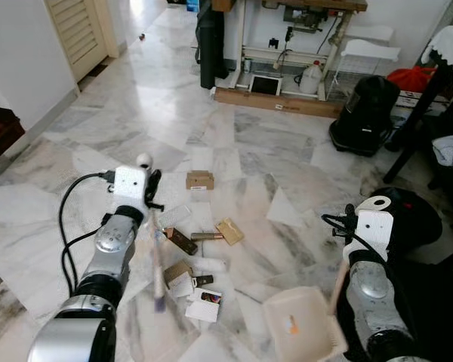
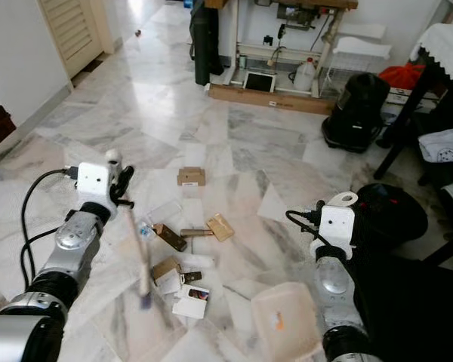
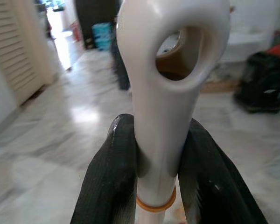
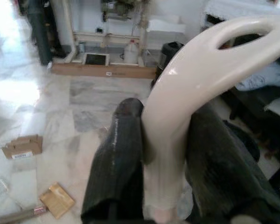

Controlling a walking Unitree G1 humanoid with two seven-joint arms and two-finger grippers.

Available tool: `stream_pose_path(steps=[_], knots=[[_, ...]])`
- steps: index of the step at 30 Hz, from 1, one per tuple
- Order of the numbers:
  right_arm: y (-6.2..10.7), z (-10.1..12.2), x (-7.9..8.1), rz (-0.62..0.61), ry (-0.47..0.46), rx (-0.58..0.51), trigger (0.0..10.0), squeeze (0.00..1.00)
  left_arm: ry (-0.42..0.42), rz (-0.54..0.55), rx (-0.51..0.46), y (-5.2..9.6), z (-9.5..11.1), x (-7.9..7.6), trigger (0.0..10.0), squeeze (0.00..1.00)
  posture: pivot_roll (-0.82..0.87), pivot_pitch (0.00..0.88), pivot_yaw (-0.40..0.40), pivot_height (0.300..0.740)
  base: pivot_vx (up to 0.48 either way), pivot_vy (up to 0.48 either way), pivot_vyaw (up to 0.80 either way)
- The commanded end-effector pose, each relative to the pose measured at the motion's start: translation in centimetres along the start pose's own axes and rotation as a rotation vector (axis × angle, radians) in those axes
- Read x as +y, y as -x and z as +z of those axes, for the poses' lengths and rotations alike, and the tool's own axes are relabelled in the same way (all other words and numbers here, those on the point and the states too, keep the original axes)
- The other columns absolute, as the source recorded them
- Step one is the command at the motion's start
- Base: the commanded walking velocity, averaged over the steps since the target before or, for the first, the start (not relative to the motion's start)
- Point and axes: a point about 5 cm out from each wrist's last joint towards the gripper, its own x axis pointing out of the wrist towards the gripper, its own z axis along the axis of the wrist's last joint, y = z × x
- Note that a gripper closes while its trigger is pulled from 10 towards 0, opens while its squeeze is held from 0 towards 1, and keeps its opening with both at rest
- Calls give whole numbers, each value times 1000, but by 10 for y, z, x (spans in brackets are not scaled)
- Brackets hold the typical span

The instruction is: Sweep floor

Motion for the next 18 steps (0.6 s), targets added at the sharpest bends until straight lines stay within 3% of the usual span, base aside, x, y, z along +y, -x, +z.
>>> stream_pose_path(steps=[1,12,18], knots=[[-5,17,-2,-40,-68,-85,10000,0,-14,-3,-65,-6,14,2,10000,0,71,61,-60,740,0,0,0],[-3,24,9,-20,-115,-128,10000,0,-35,-46,-130,-9,30,2,10000,0,83,63,-59,740,0,0,0],[-2,24,13,0,-135,-136,10000,0,-10,-87,-145,-7,31,-10,10000,0,89,55,-57,740,0,0,0]])
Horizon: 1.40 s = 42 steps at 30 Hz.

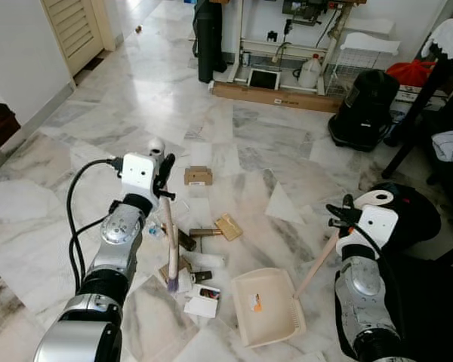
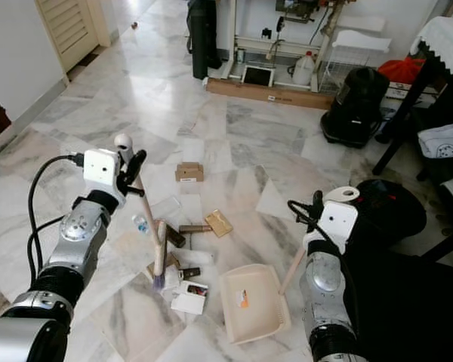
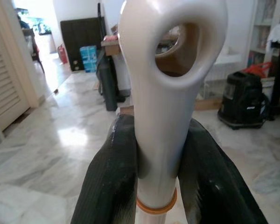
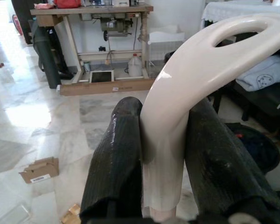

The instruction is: Sweep floor

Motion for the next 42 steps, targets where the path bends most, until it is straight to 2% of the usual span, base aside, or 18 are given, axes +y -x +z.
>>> stream_pose_path(steps=[1,6,13,21,29,35,38,40,42], knots=[[-4,13,5,15,-20,-70,10000,0,9,-18,-19,1,2,-7,10000,0,88,55,-57,740,0,0,0],[-1,11,6,23,-30,-68,10000,0,29,-20,0,6,-4,-14,10000,0,86,46,-59,740,0,0,0],[-1,11,9,32,-31,-70,10000,0,26,-22,-9,4,0,-13,10000,0,89,55,-61,740,0,0,0],[0,5,5,4,-6,-41,10000,0,-89,-130,20,5,4,-8,10000,0,98,79,-61,740,0,0,0],[-1,2,0,-5,10,-24,10000,0,-186,-177,47,10,8,-3,10000,0,110,95,-62,740,0,0,0],[-1,1,-1,-17,17,-17,10000,0,-257,-180,152,20,-7,4,10000,0,113,100,-62,740,0,0,0],[-1,1,-1,-14,16,-15,10000,0,-291,-199,241,25,-17,5,10000,0,118,105,-63,740,0,0,0],[-1,0,0,-12,14,-9,10000,0,-326,-213,342,31,-29,8,10000,0,124,106,-63,740,0,0,0],[-1,-1,0,-11,14,-6,10000,0,-326,-214,368,34,-33,9,10000,0,123,106,-63,740,0,0,0]])
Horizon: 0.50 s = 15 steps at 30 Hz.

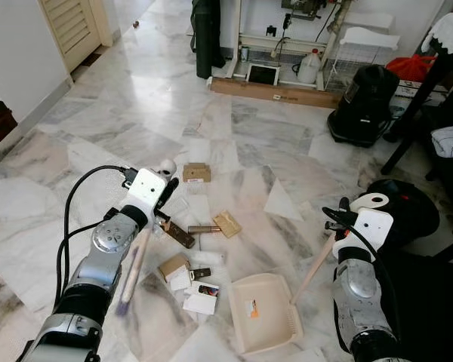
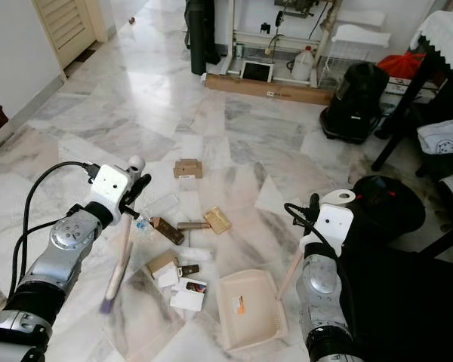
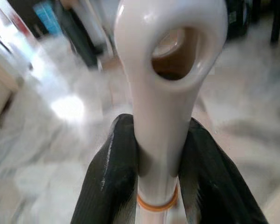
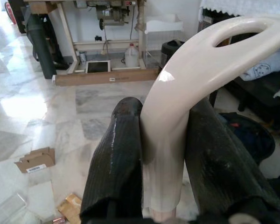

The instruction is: Sweep floor

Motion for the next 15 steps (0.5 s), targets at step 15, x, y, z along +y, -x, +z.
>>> stream_pose_path(steps=[15], knots=[[-3,4,-5,-22,8,-28,10000,0,299,-71,-21,-6,12,-9,10000,0,120,111,-59,740,0,0,0]])
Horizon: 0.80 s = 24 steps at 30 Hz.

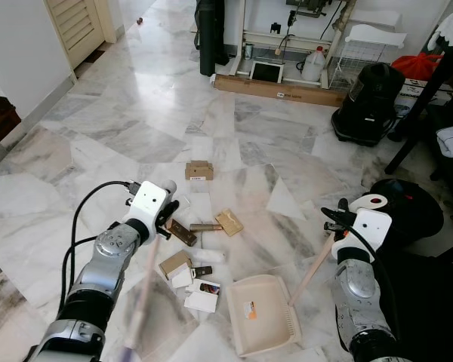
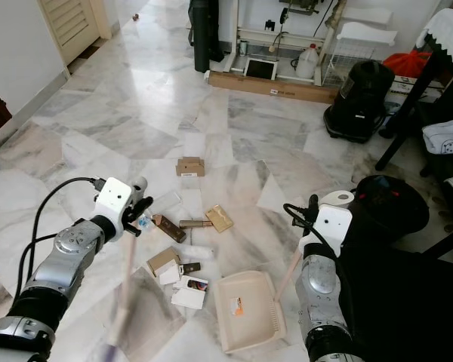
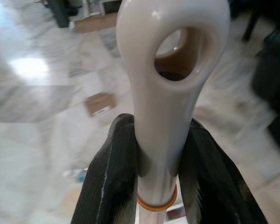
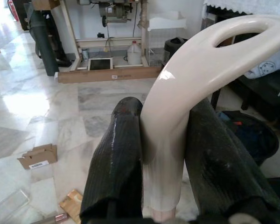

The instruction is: Sweep floor

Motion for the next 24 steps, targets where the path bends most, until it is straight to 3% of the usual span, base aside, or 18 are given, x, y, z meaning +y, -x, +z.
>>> stream_pose_path(steps=[1,4,14,24], knots=[[-3,4,-5,-19,8,-29,10000,0,11,4,-43,-1,13,4,10000,0,120,111,-59,740,0,0,0],[-3,4,-5,-23,12,-28,10000,0,31,4,-52,-2,15,5,10000,0,119,112,-59,740,0,0,0],[-3,1,-3,-20,23,-18,10000,0,-12,-18,-31,-2,12,2,10000,0,119,114,-57,740,0,0,0],[0,-2,-9,-89,51,-23,10000,0,-3,-18,-61,-2,12,3,10000,0,125,121,-55,740,0,0,0]])
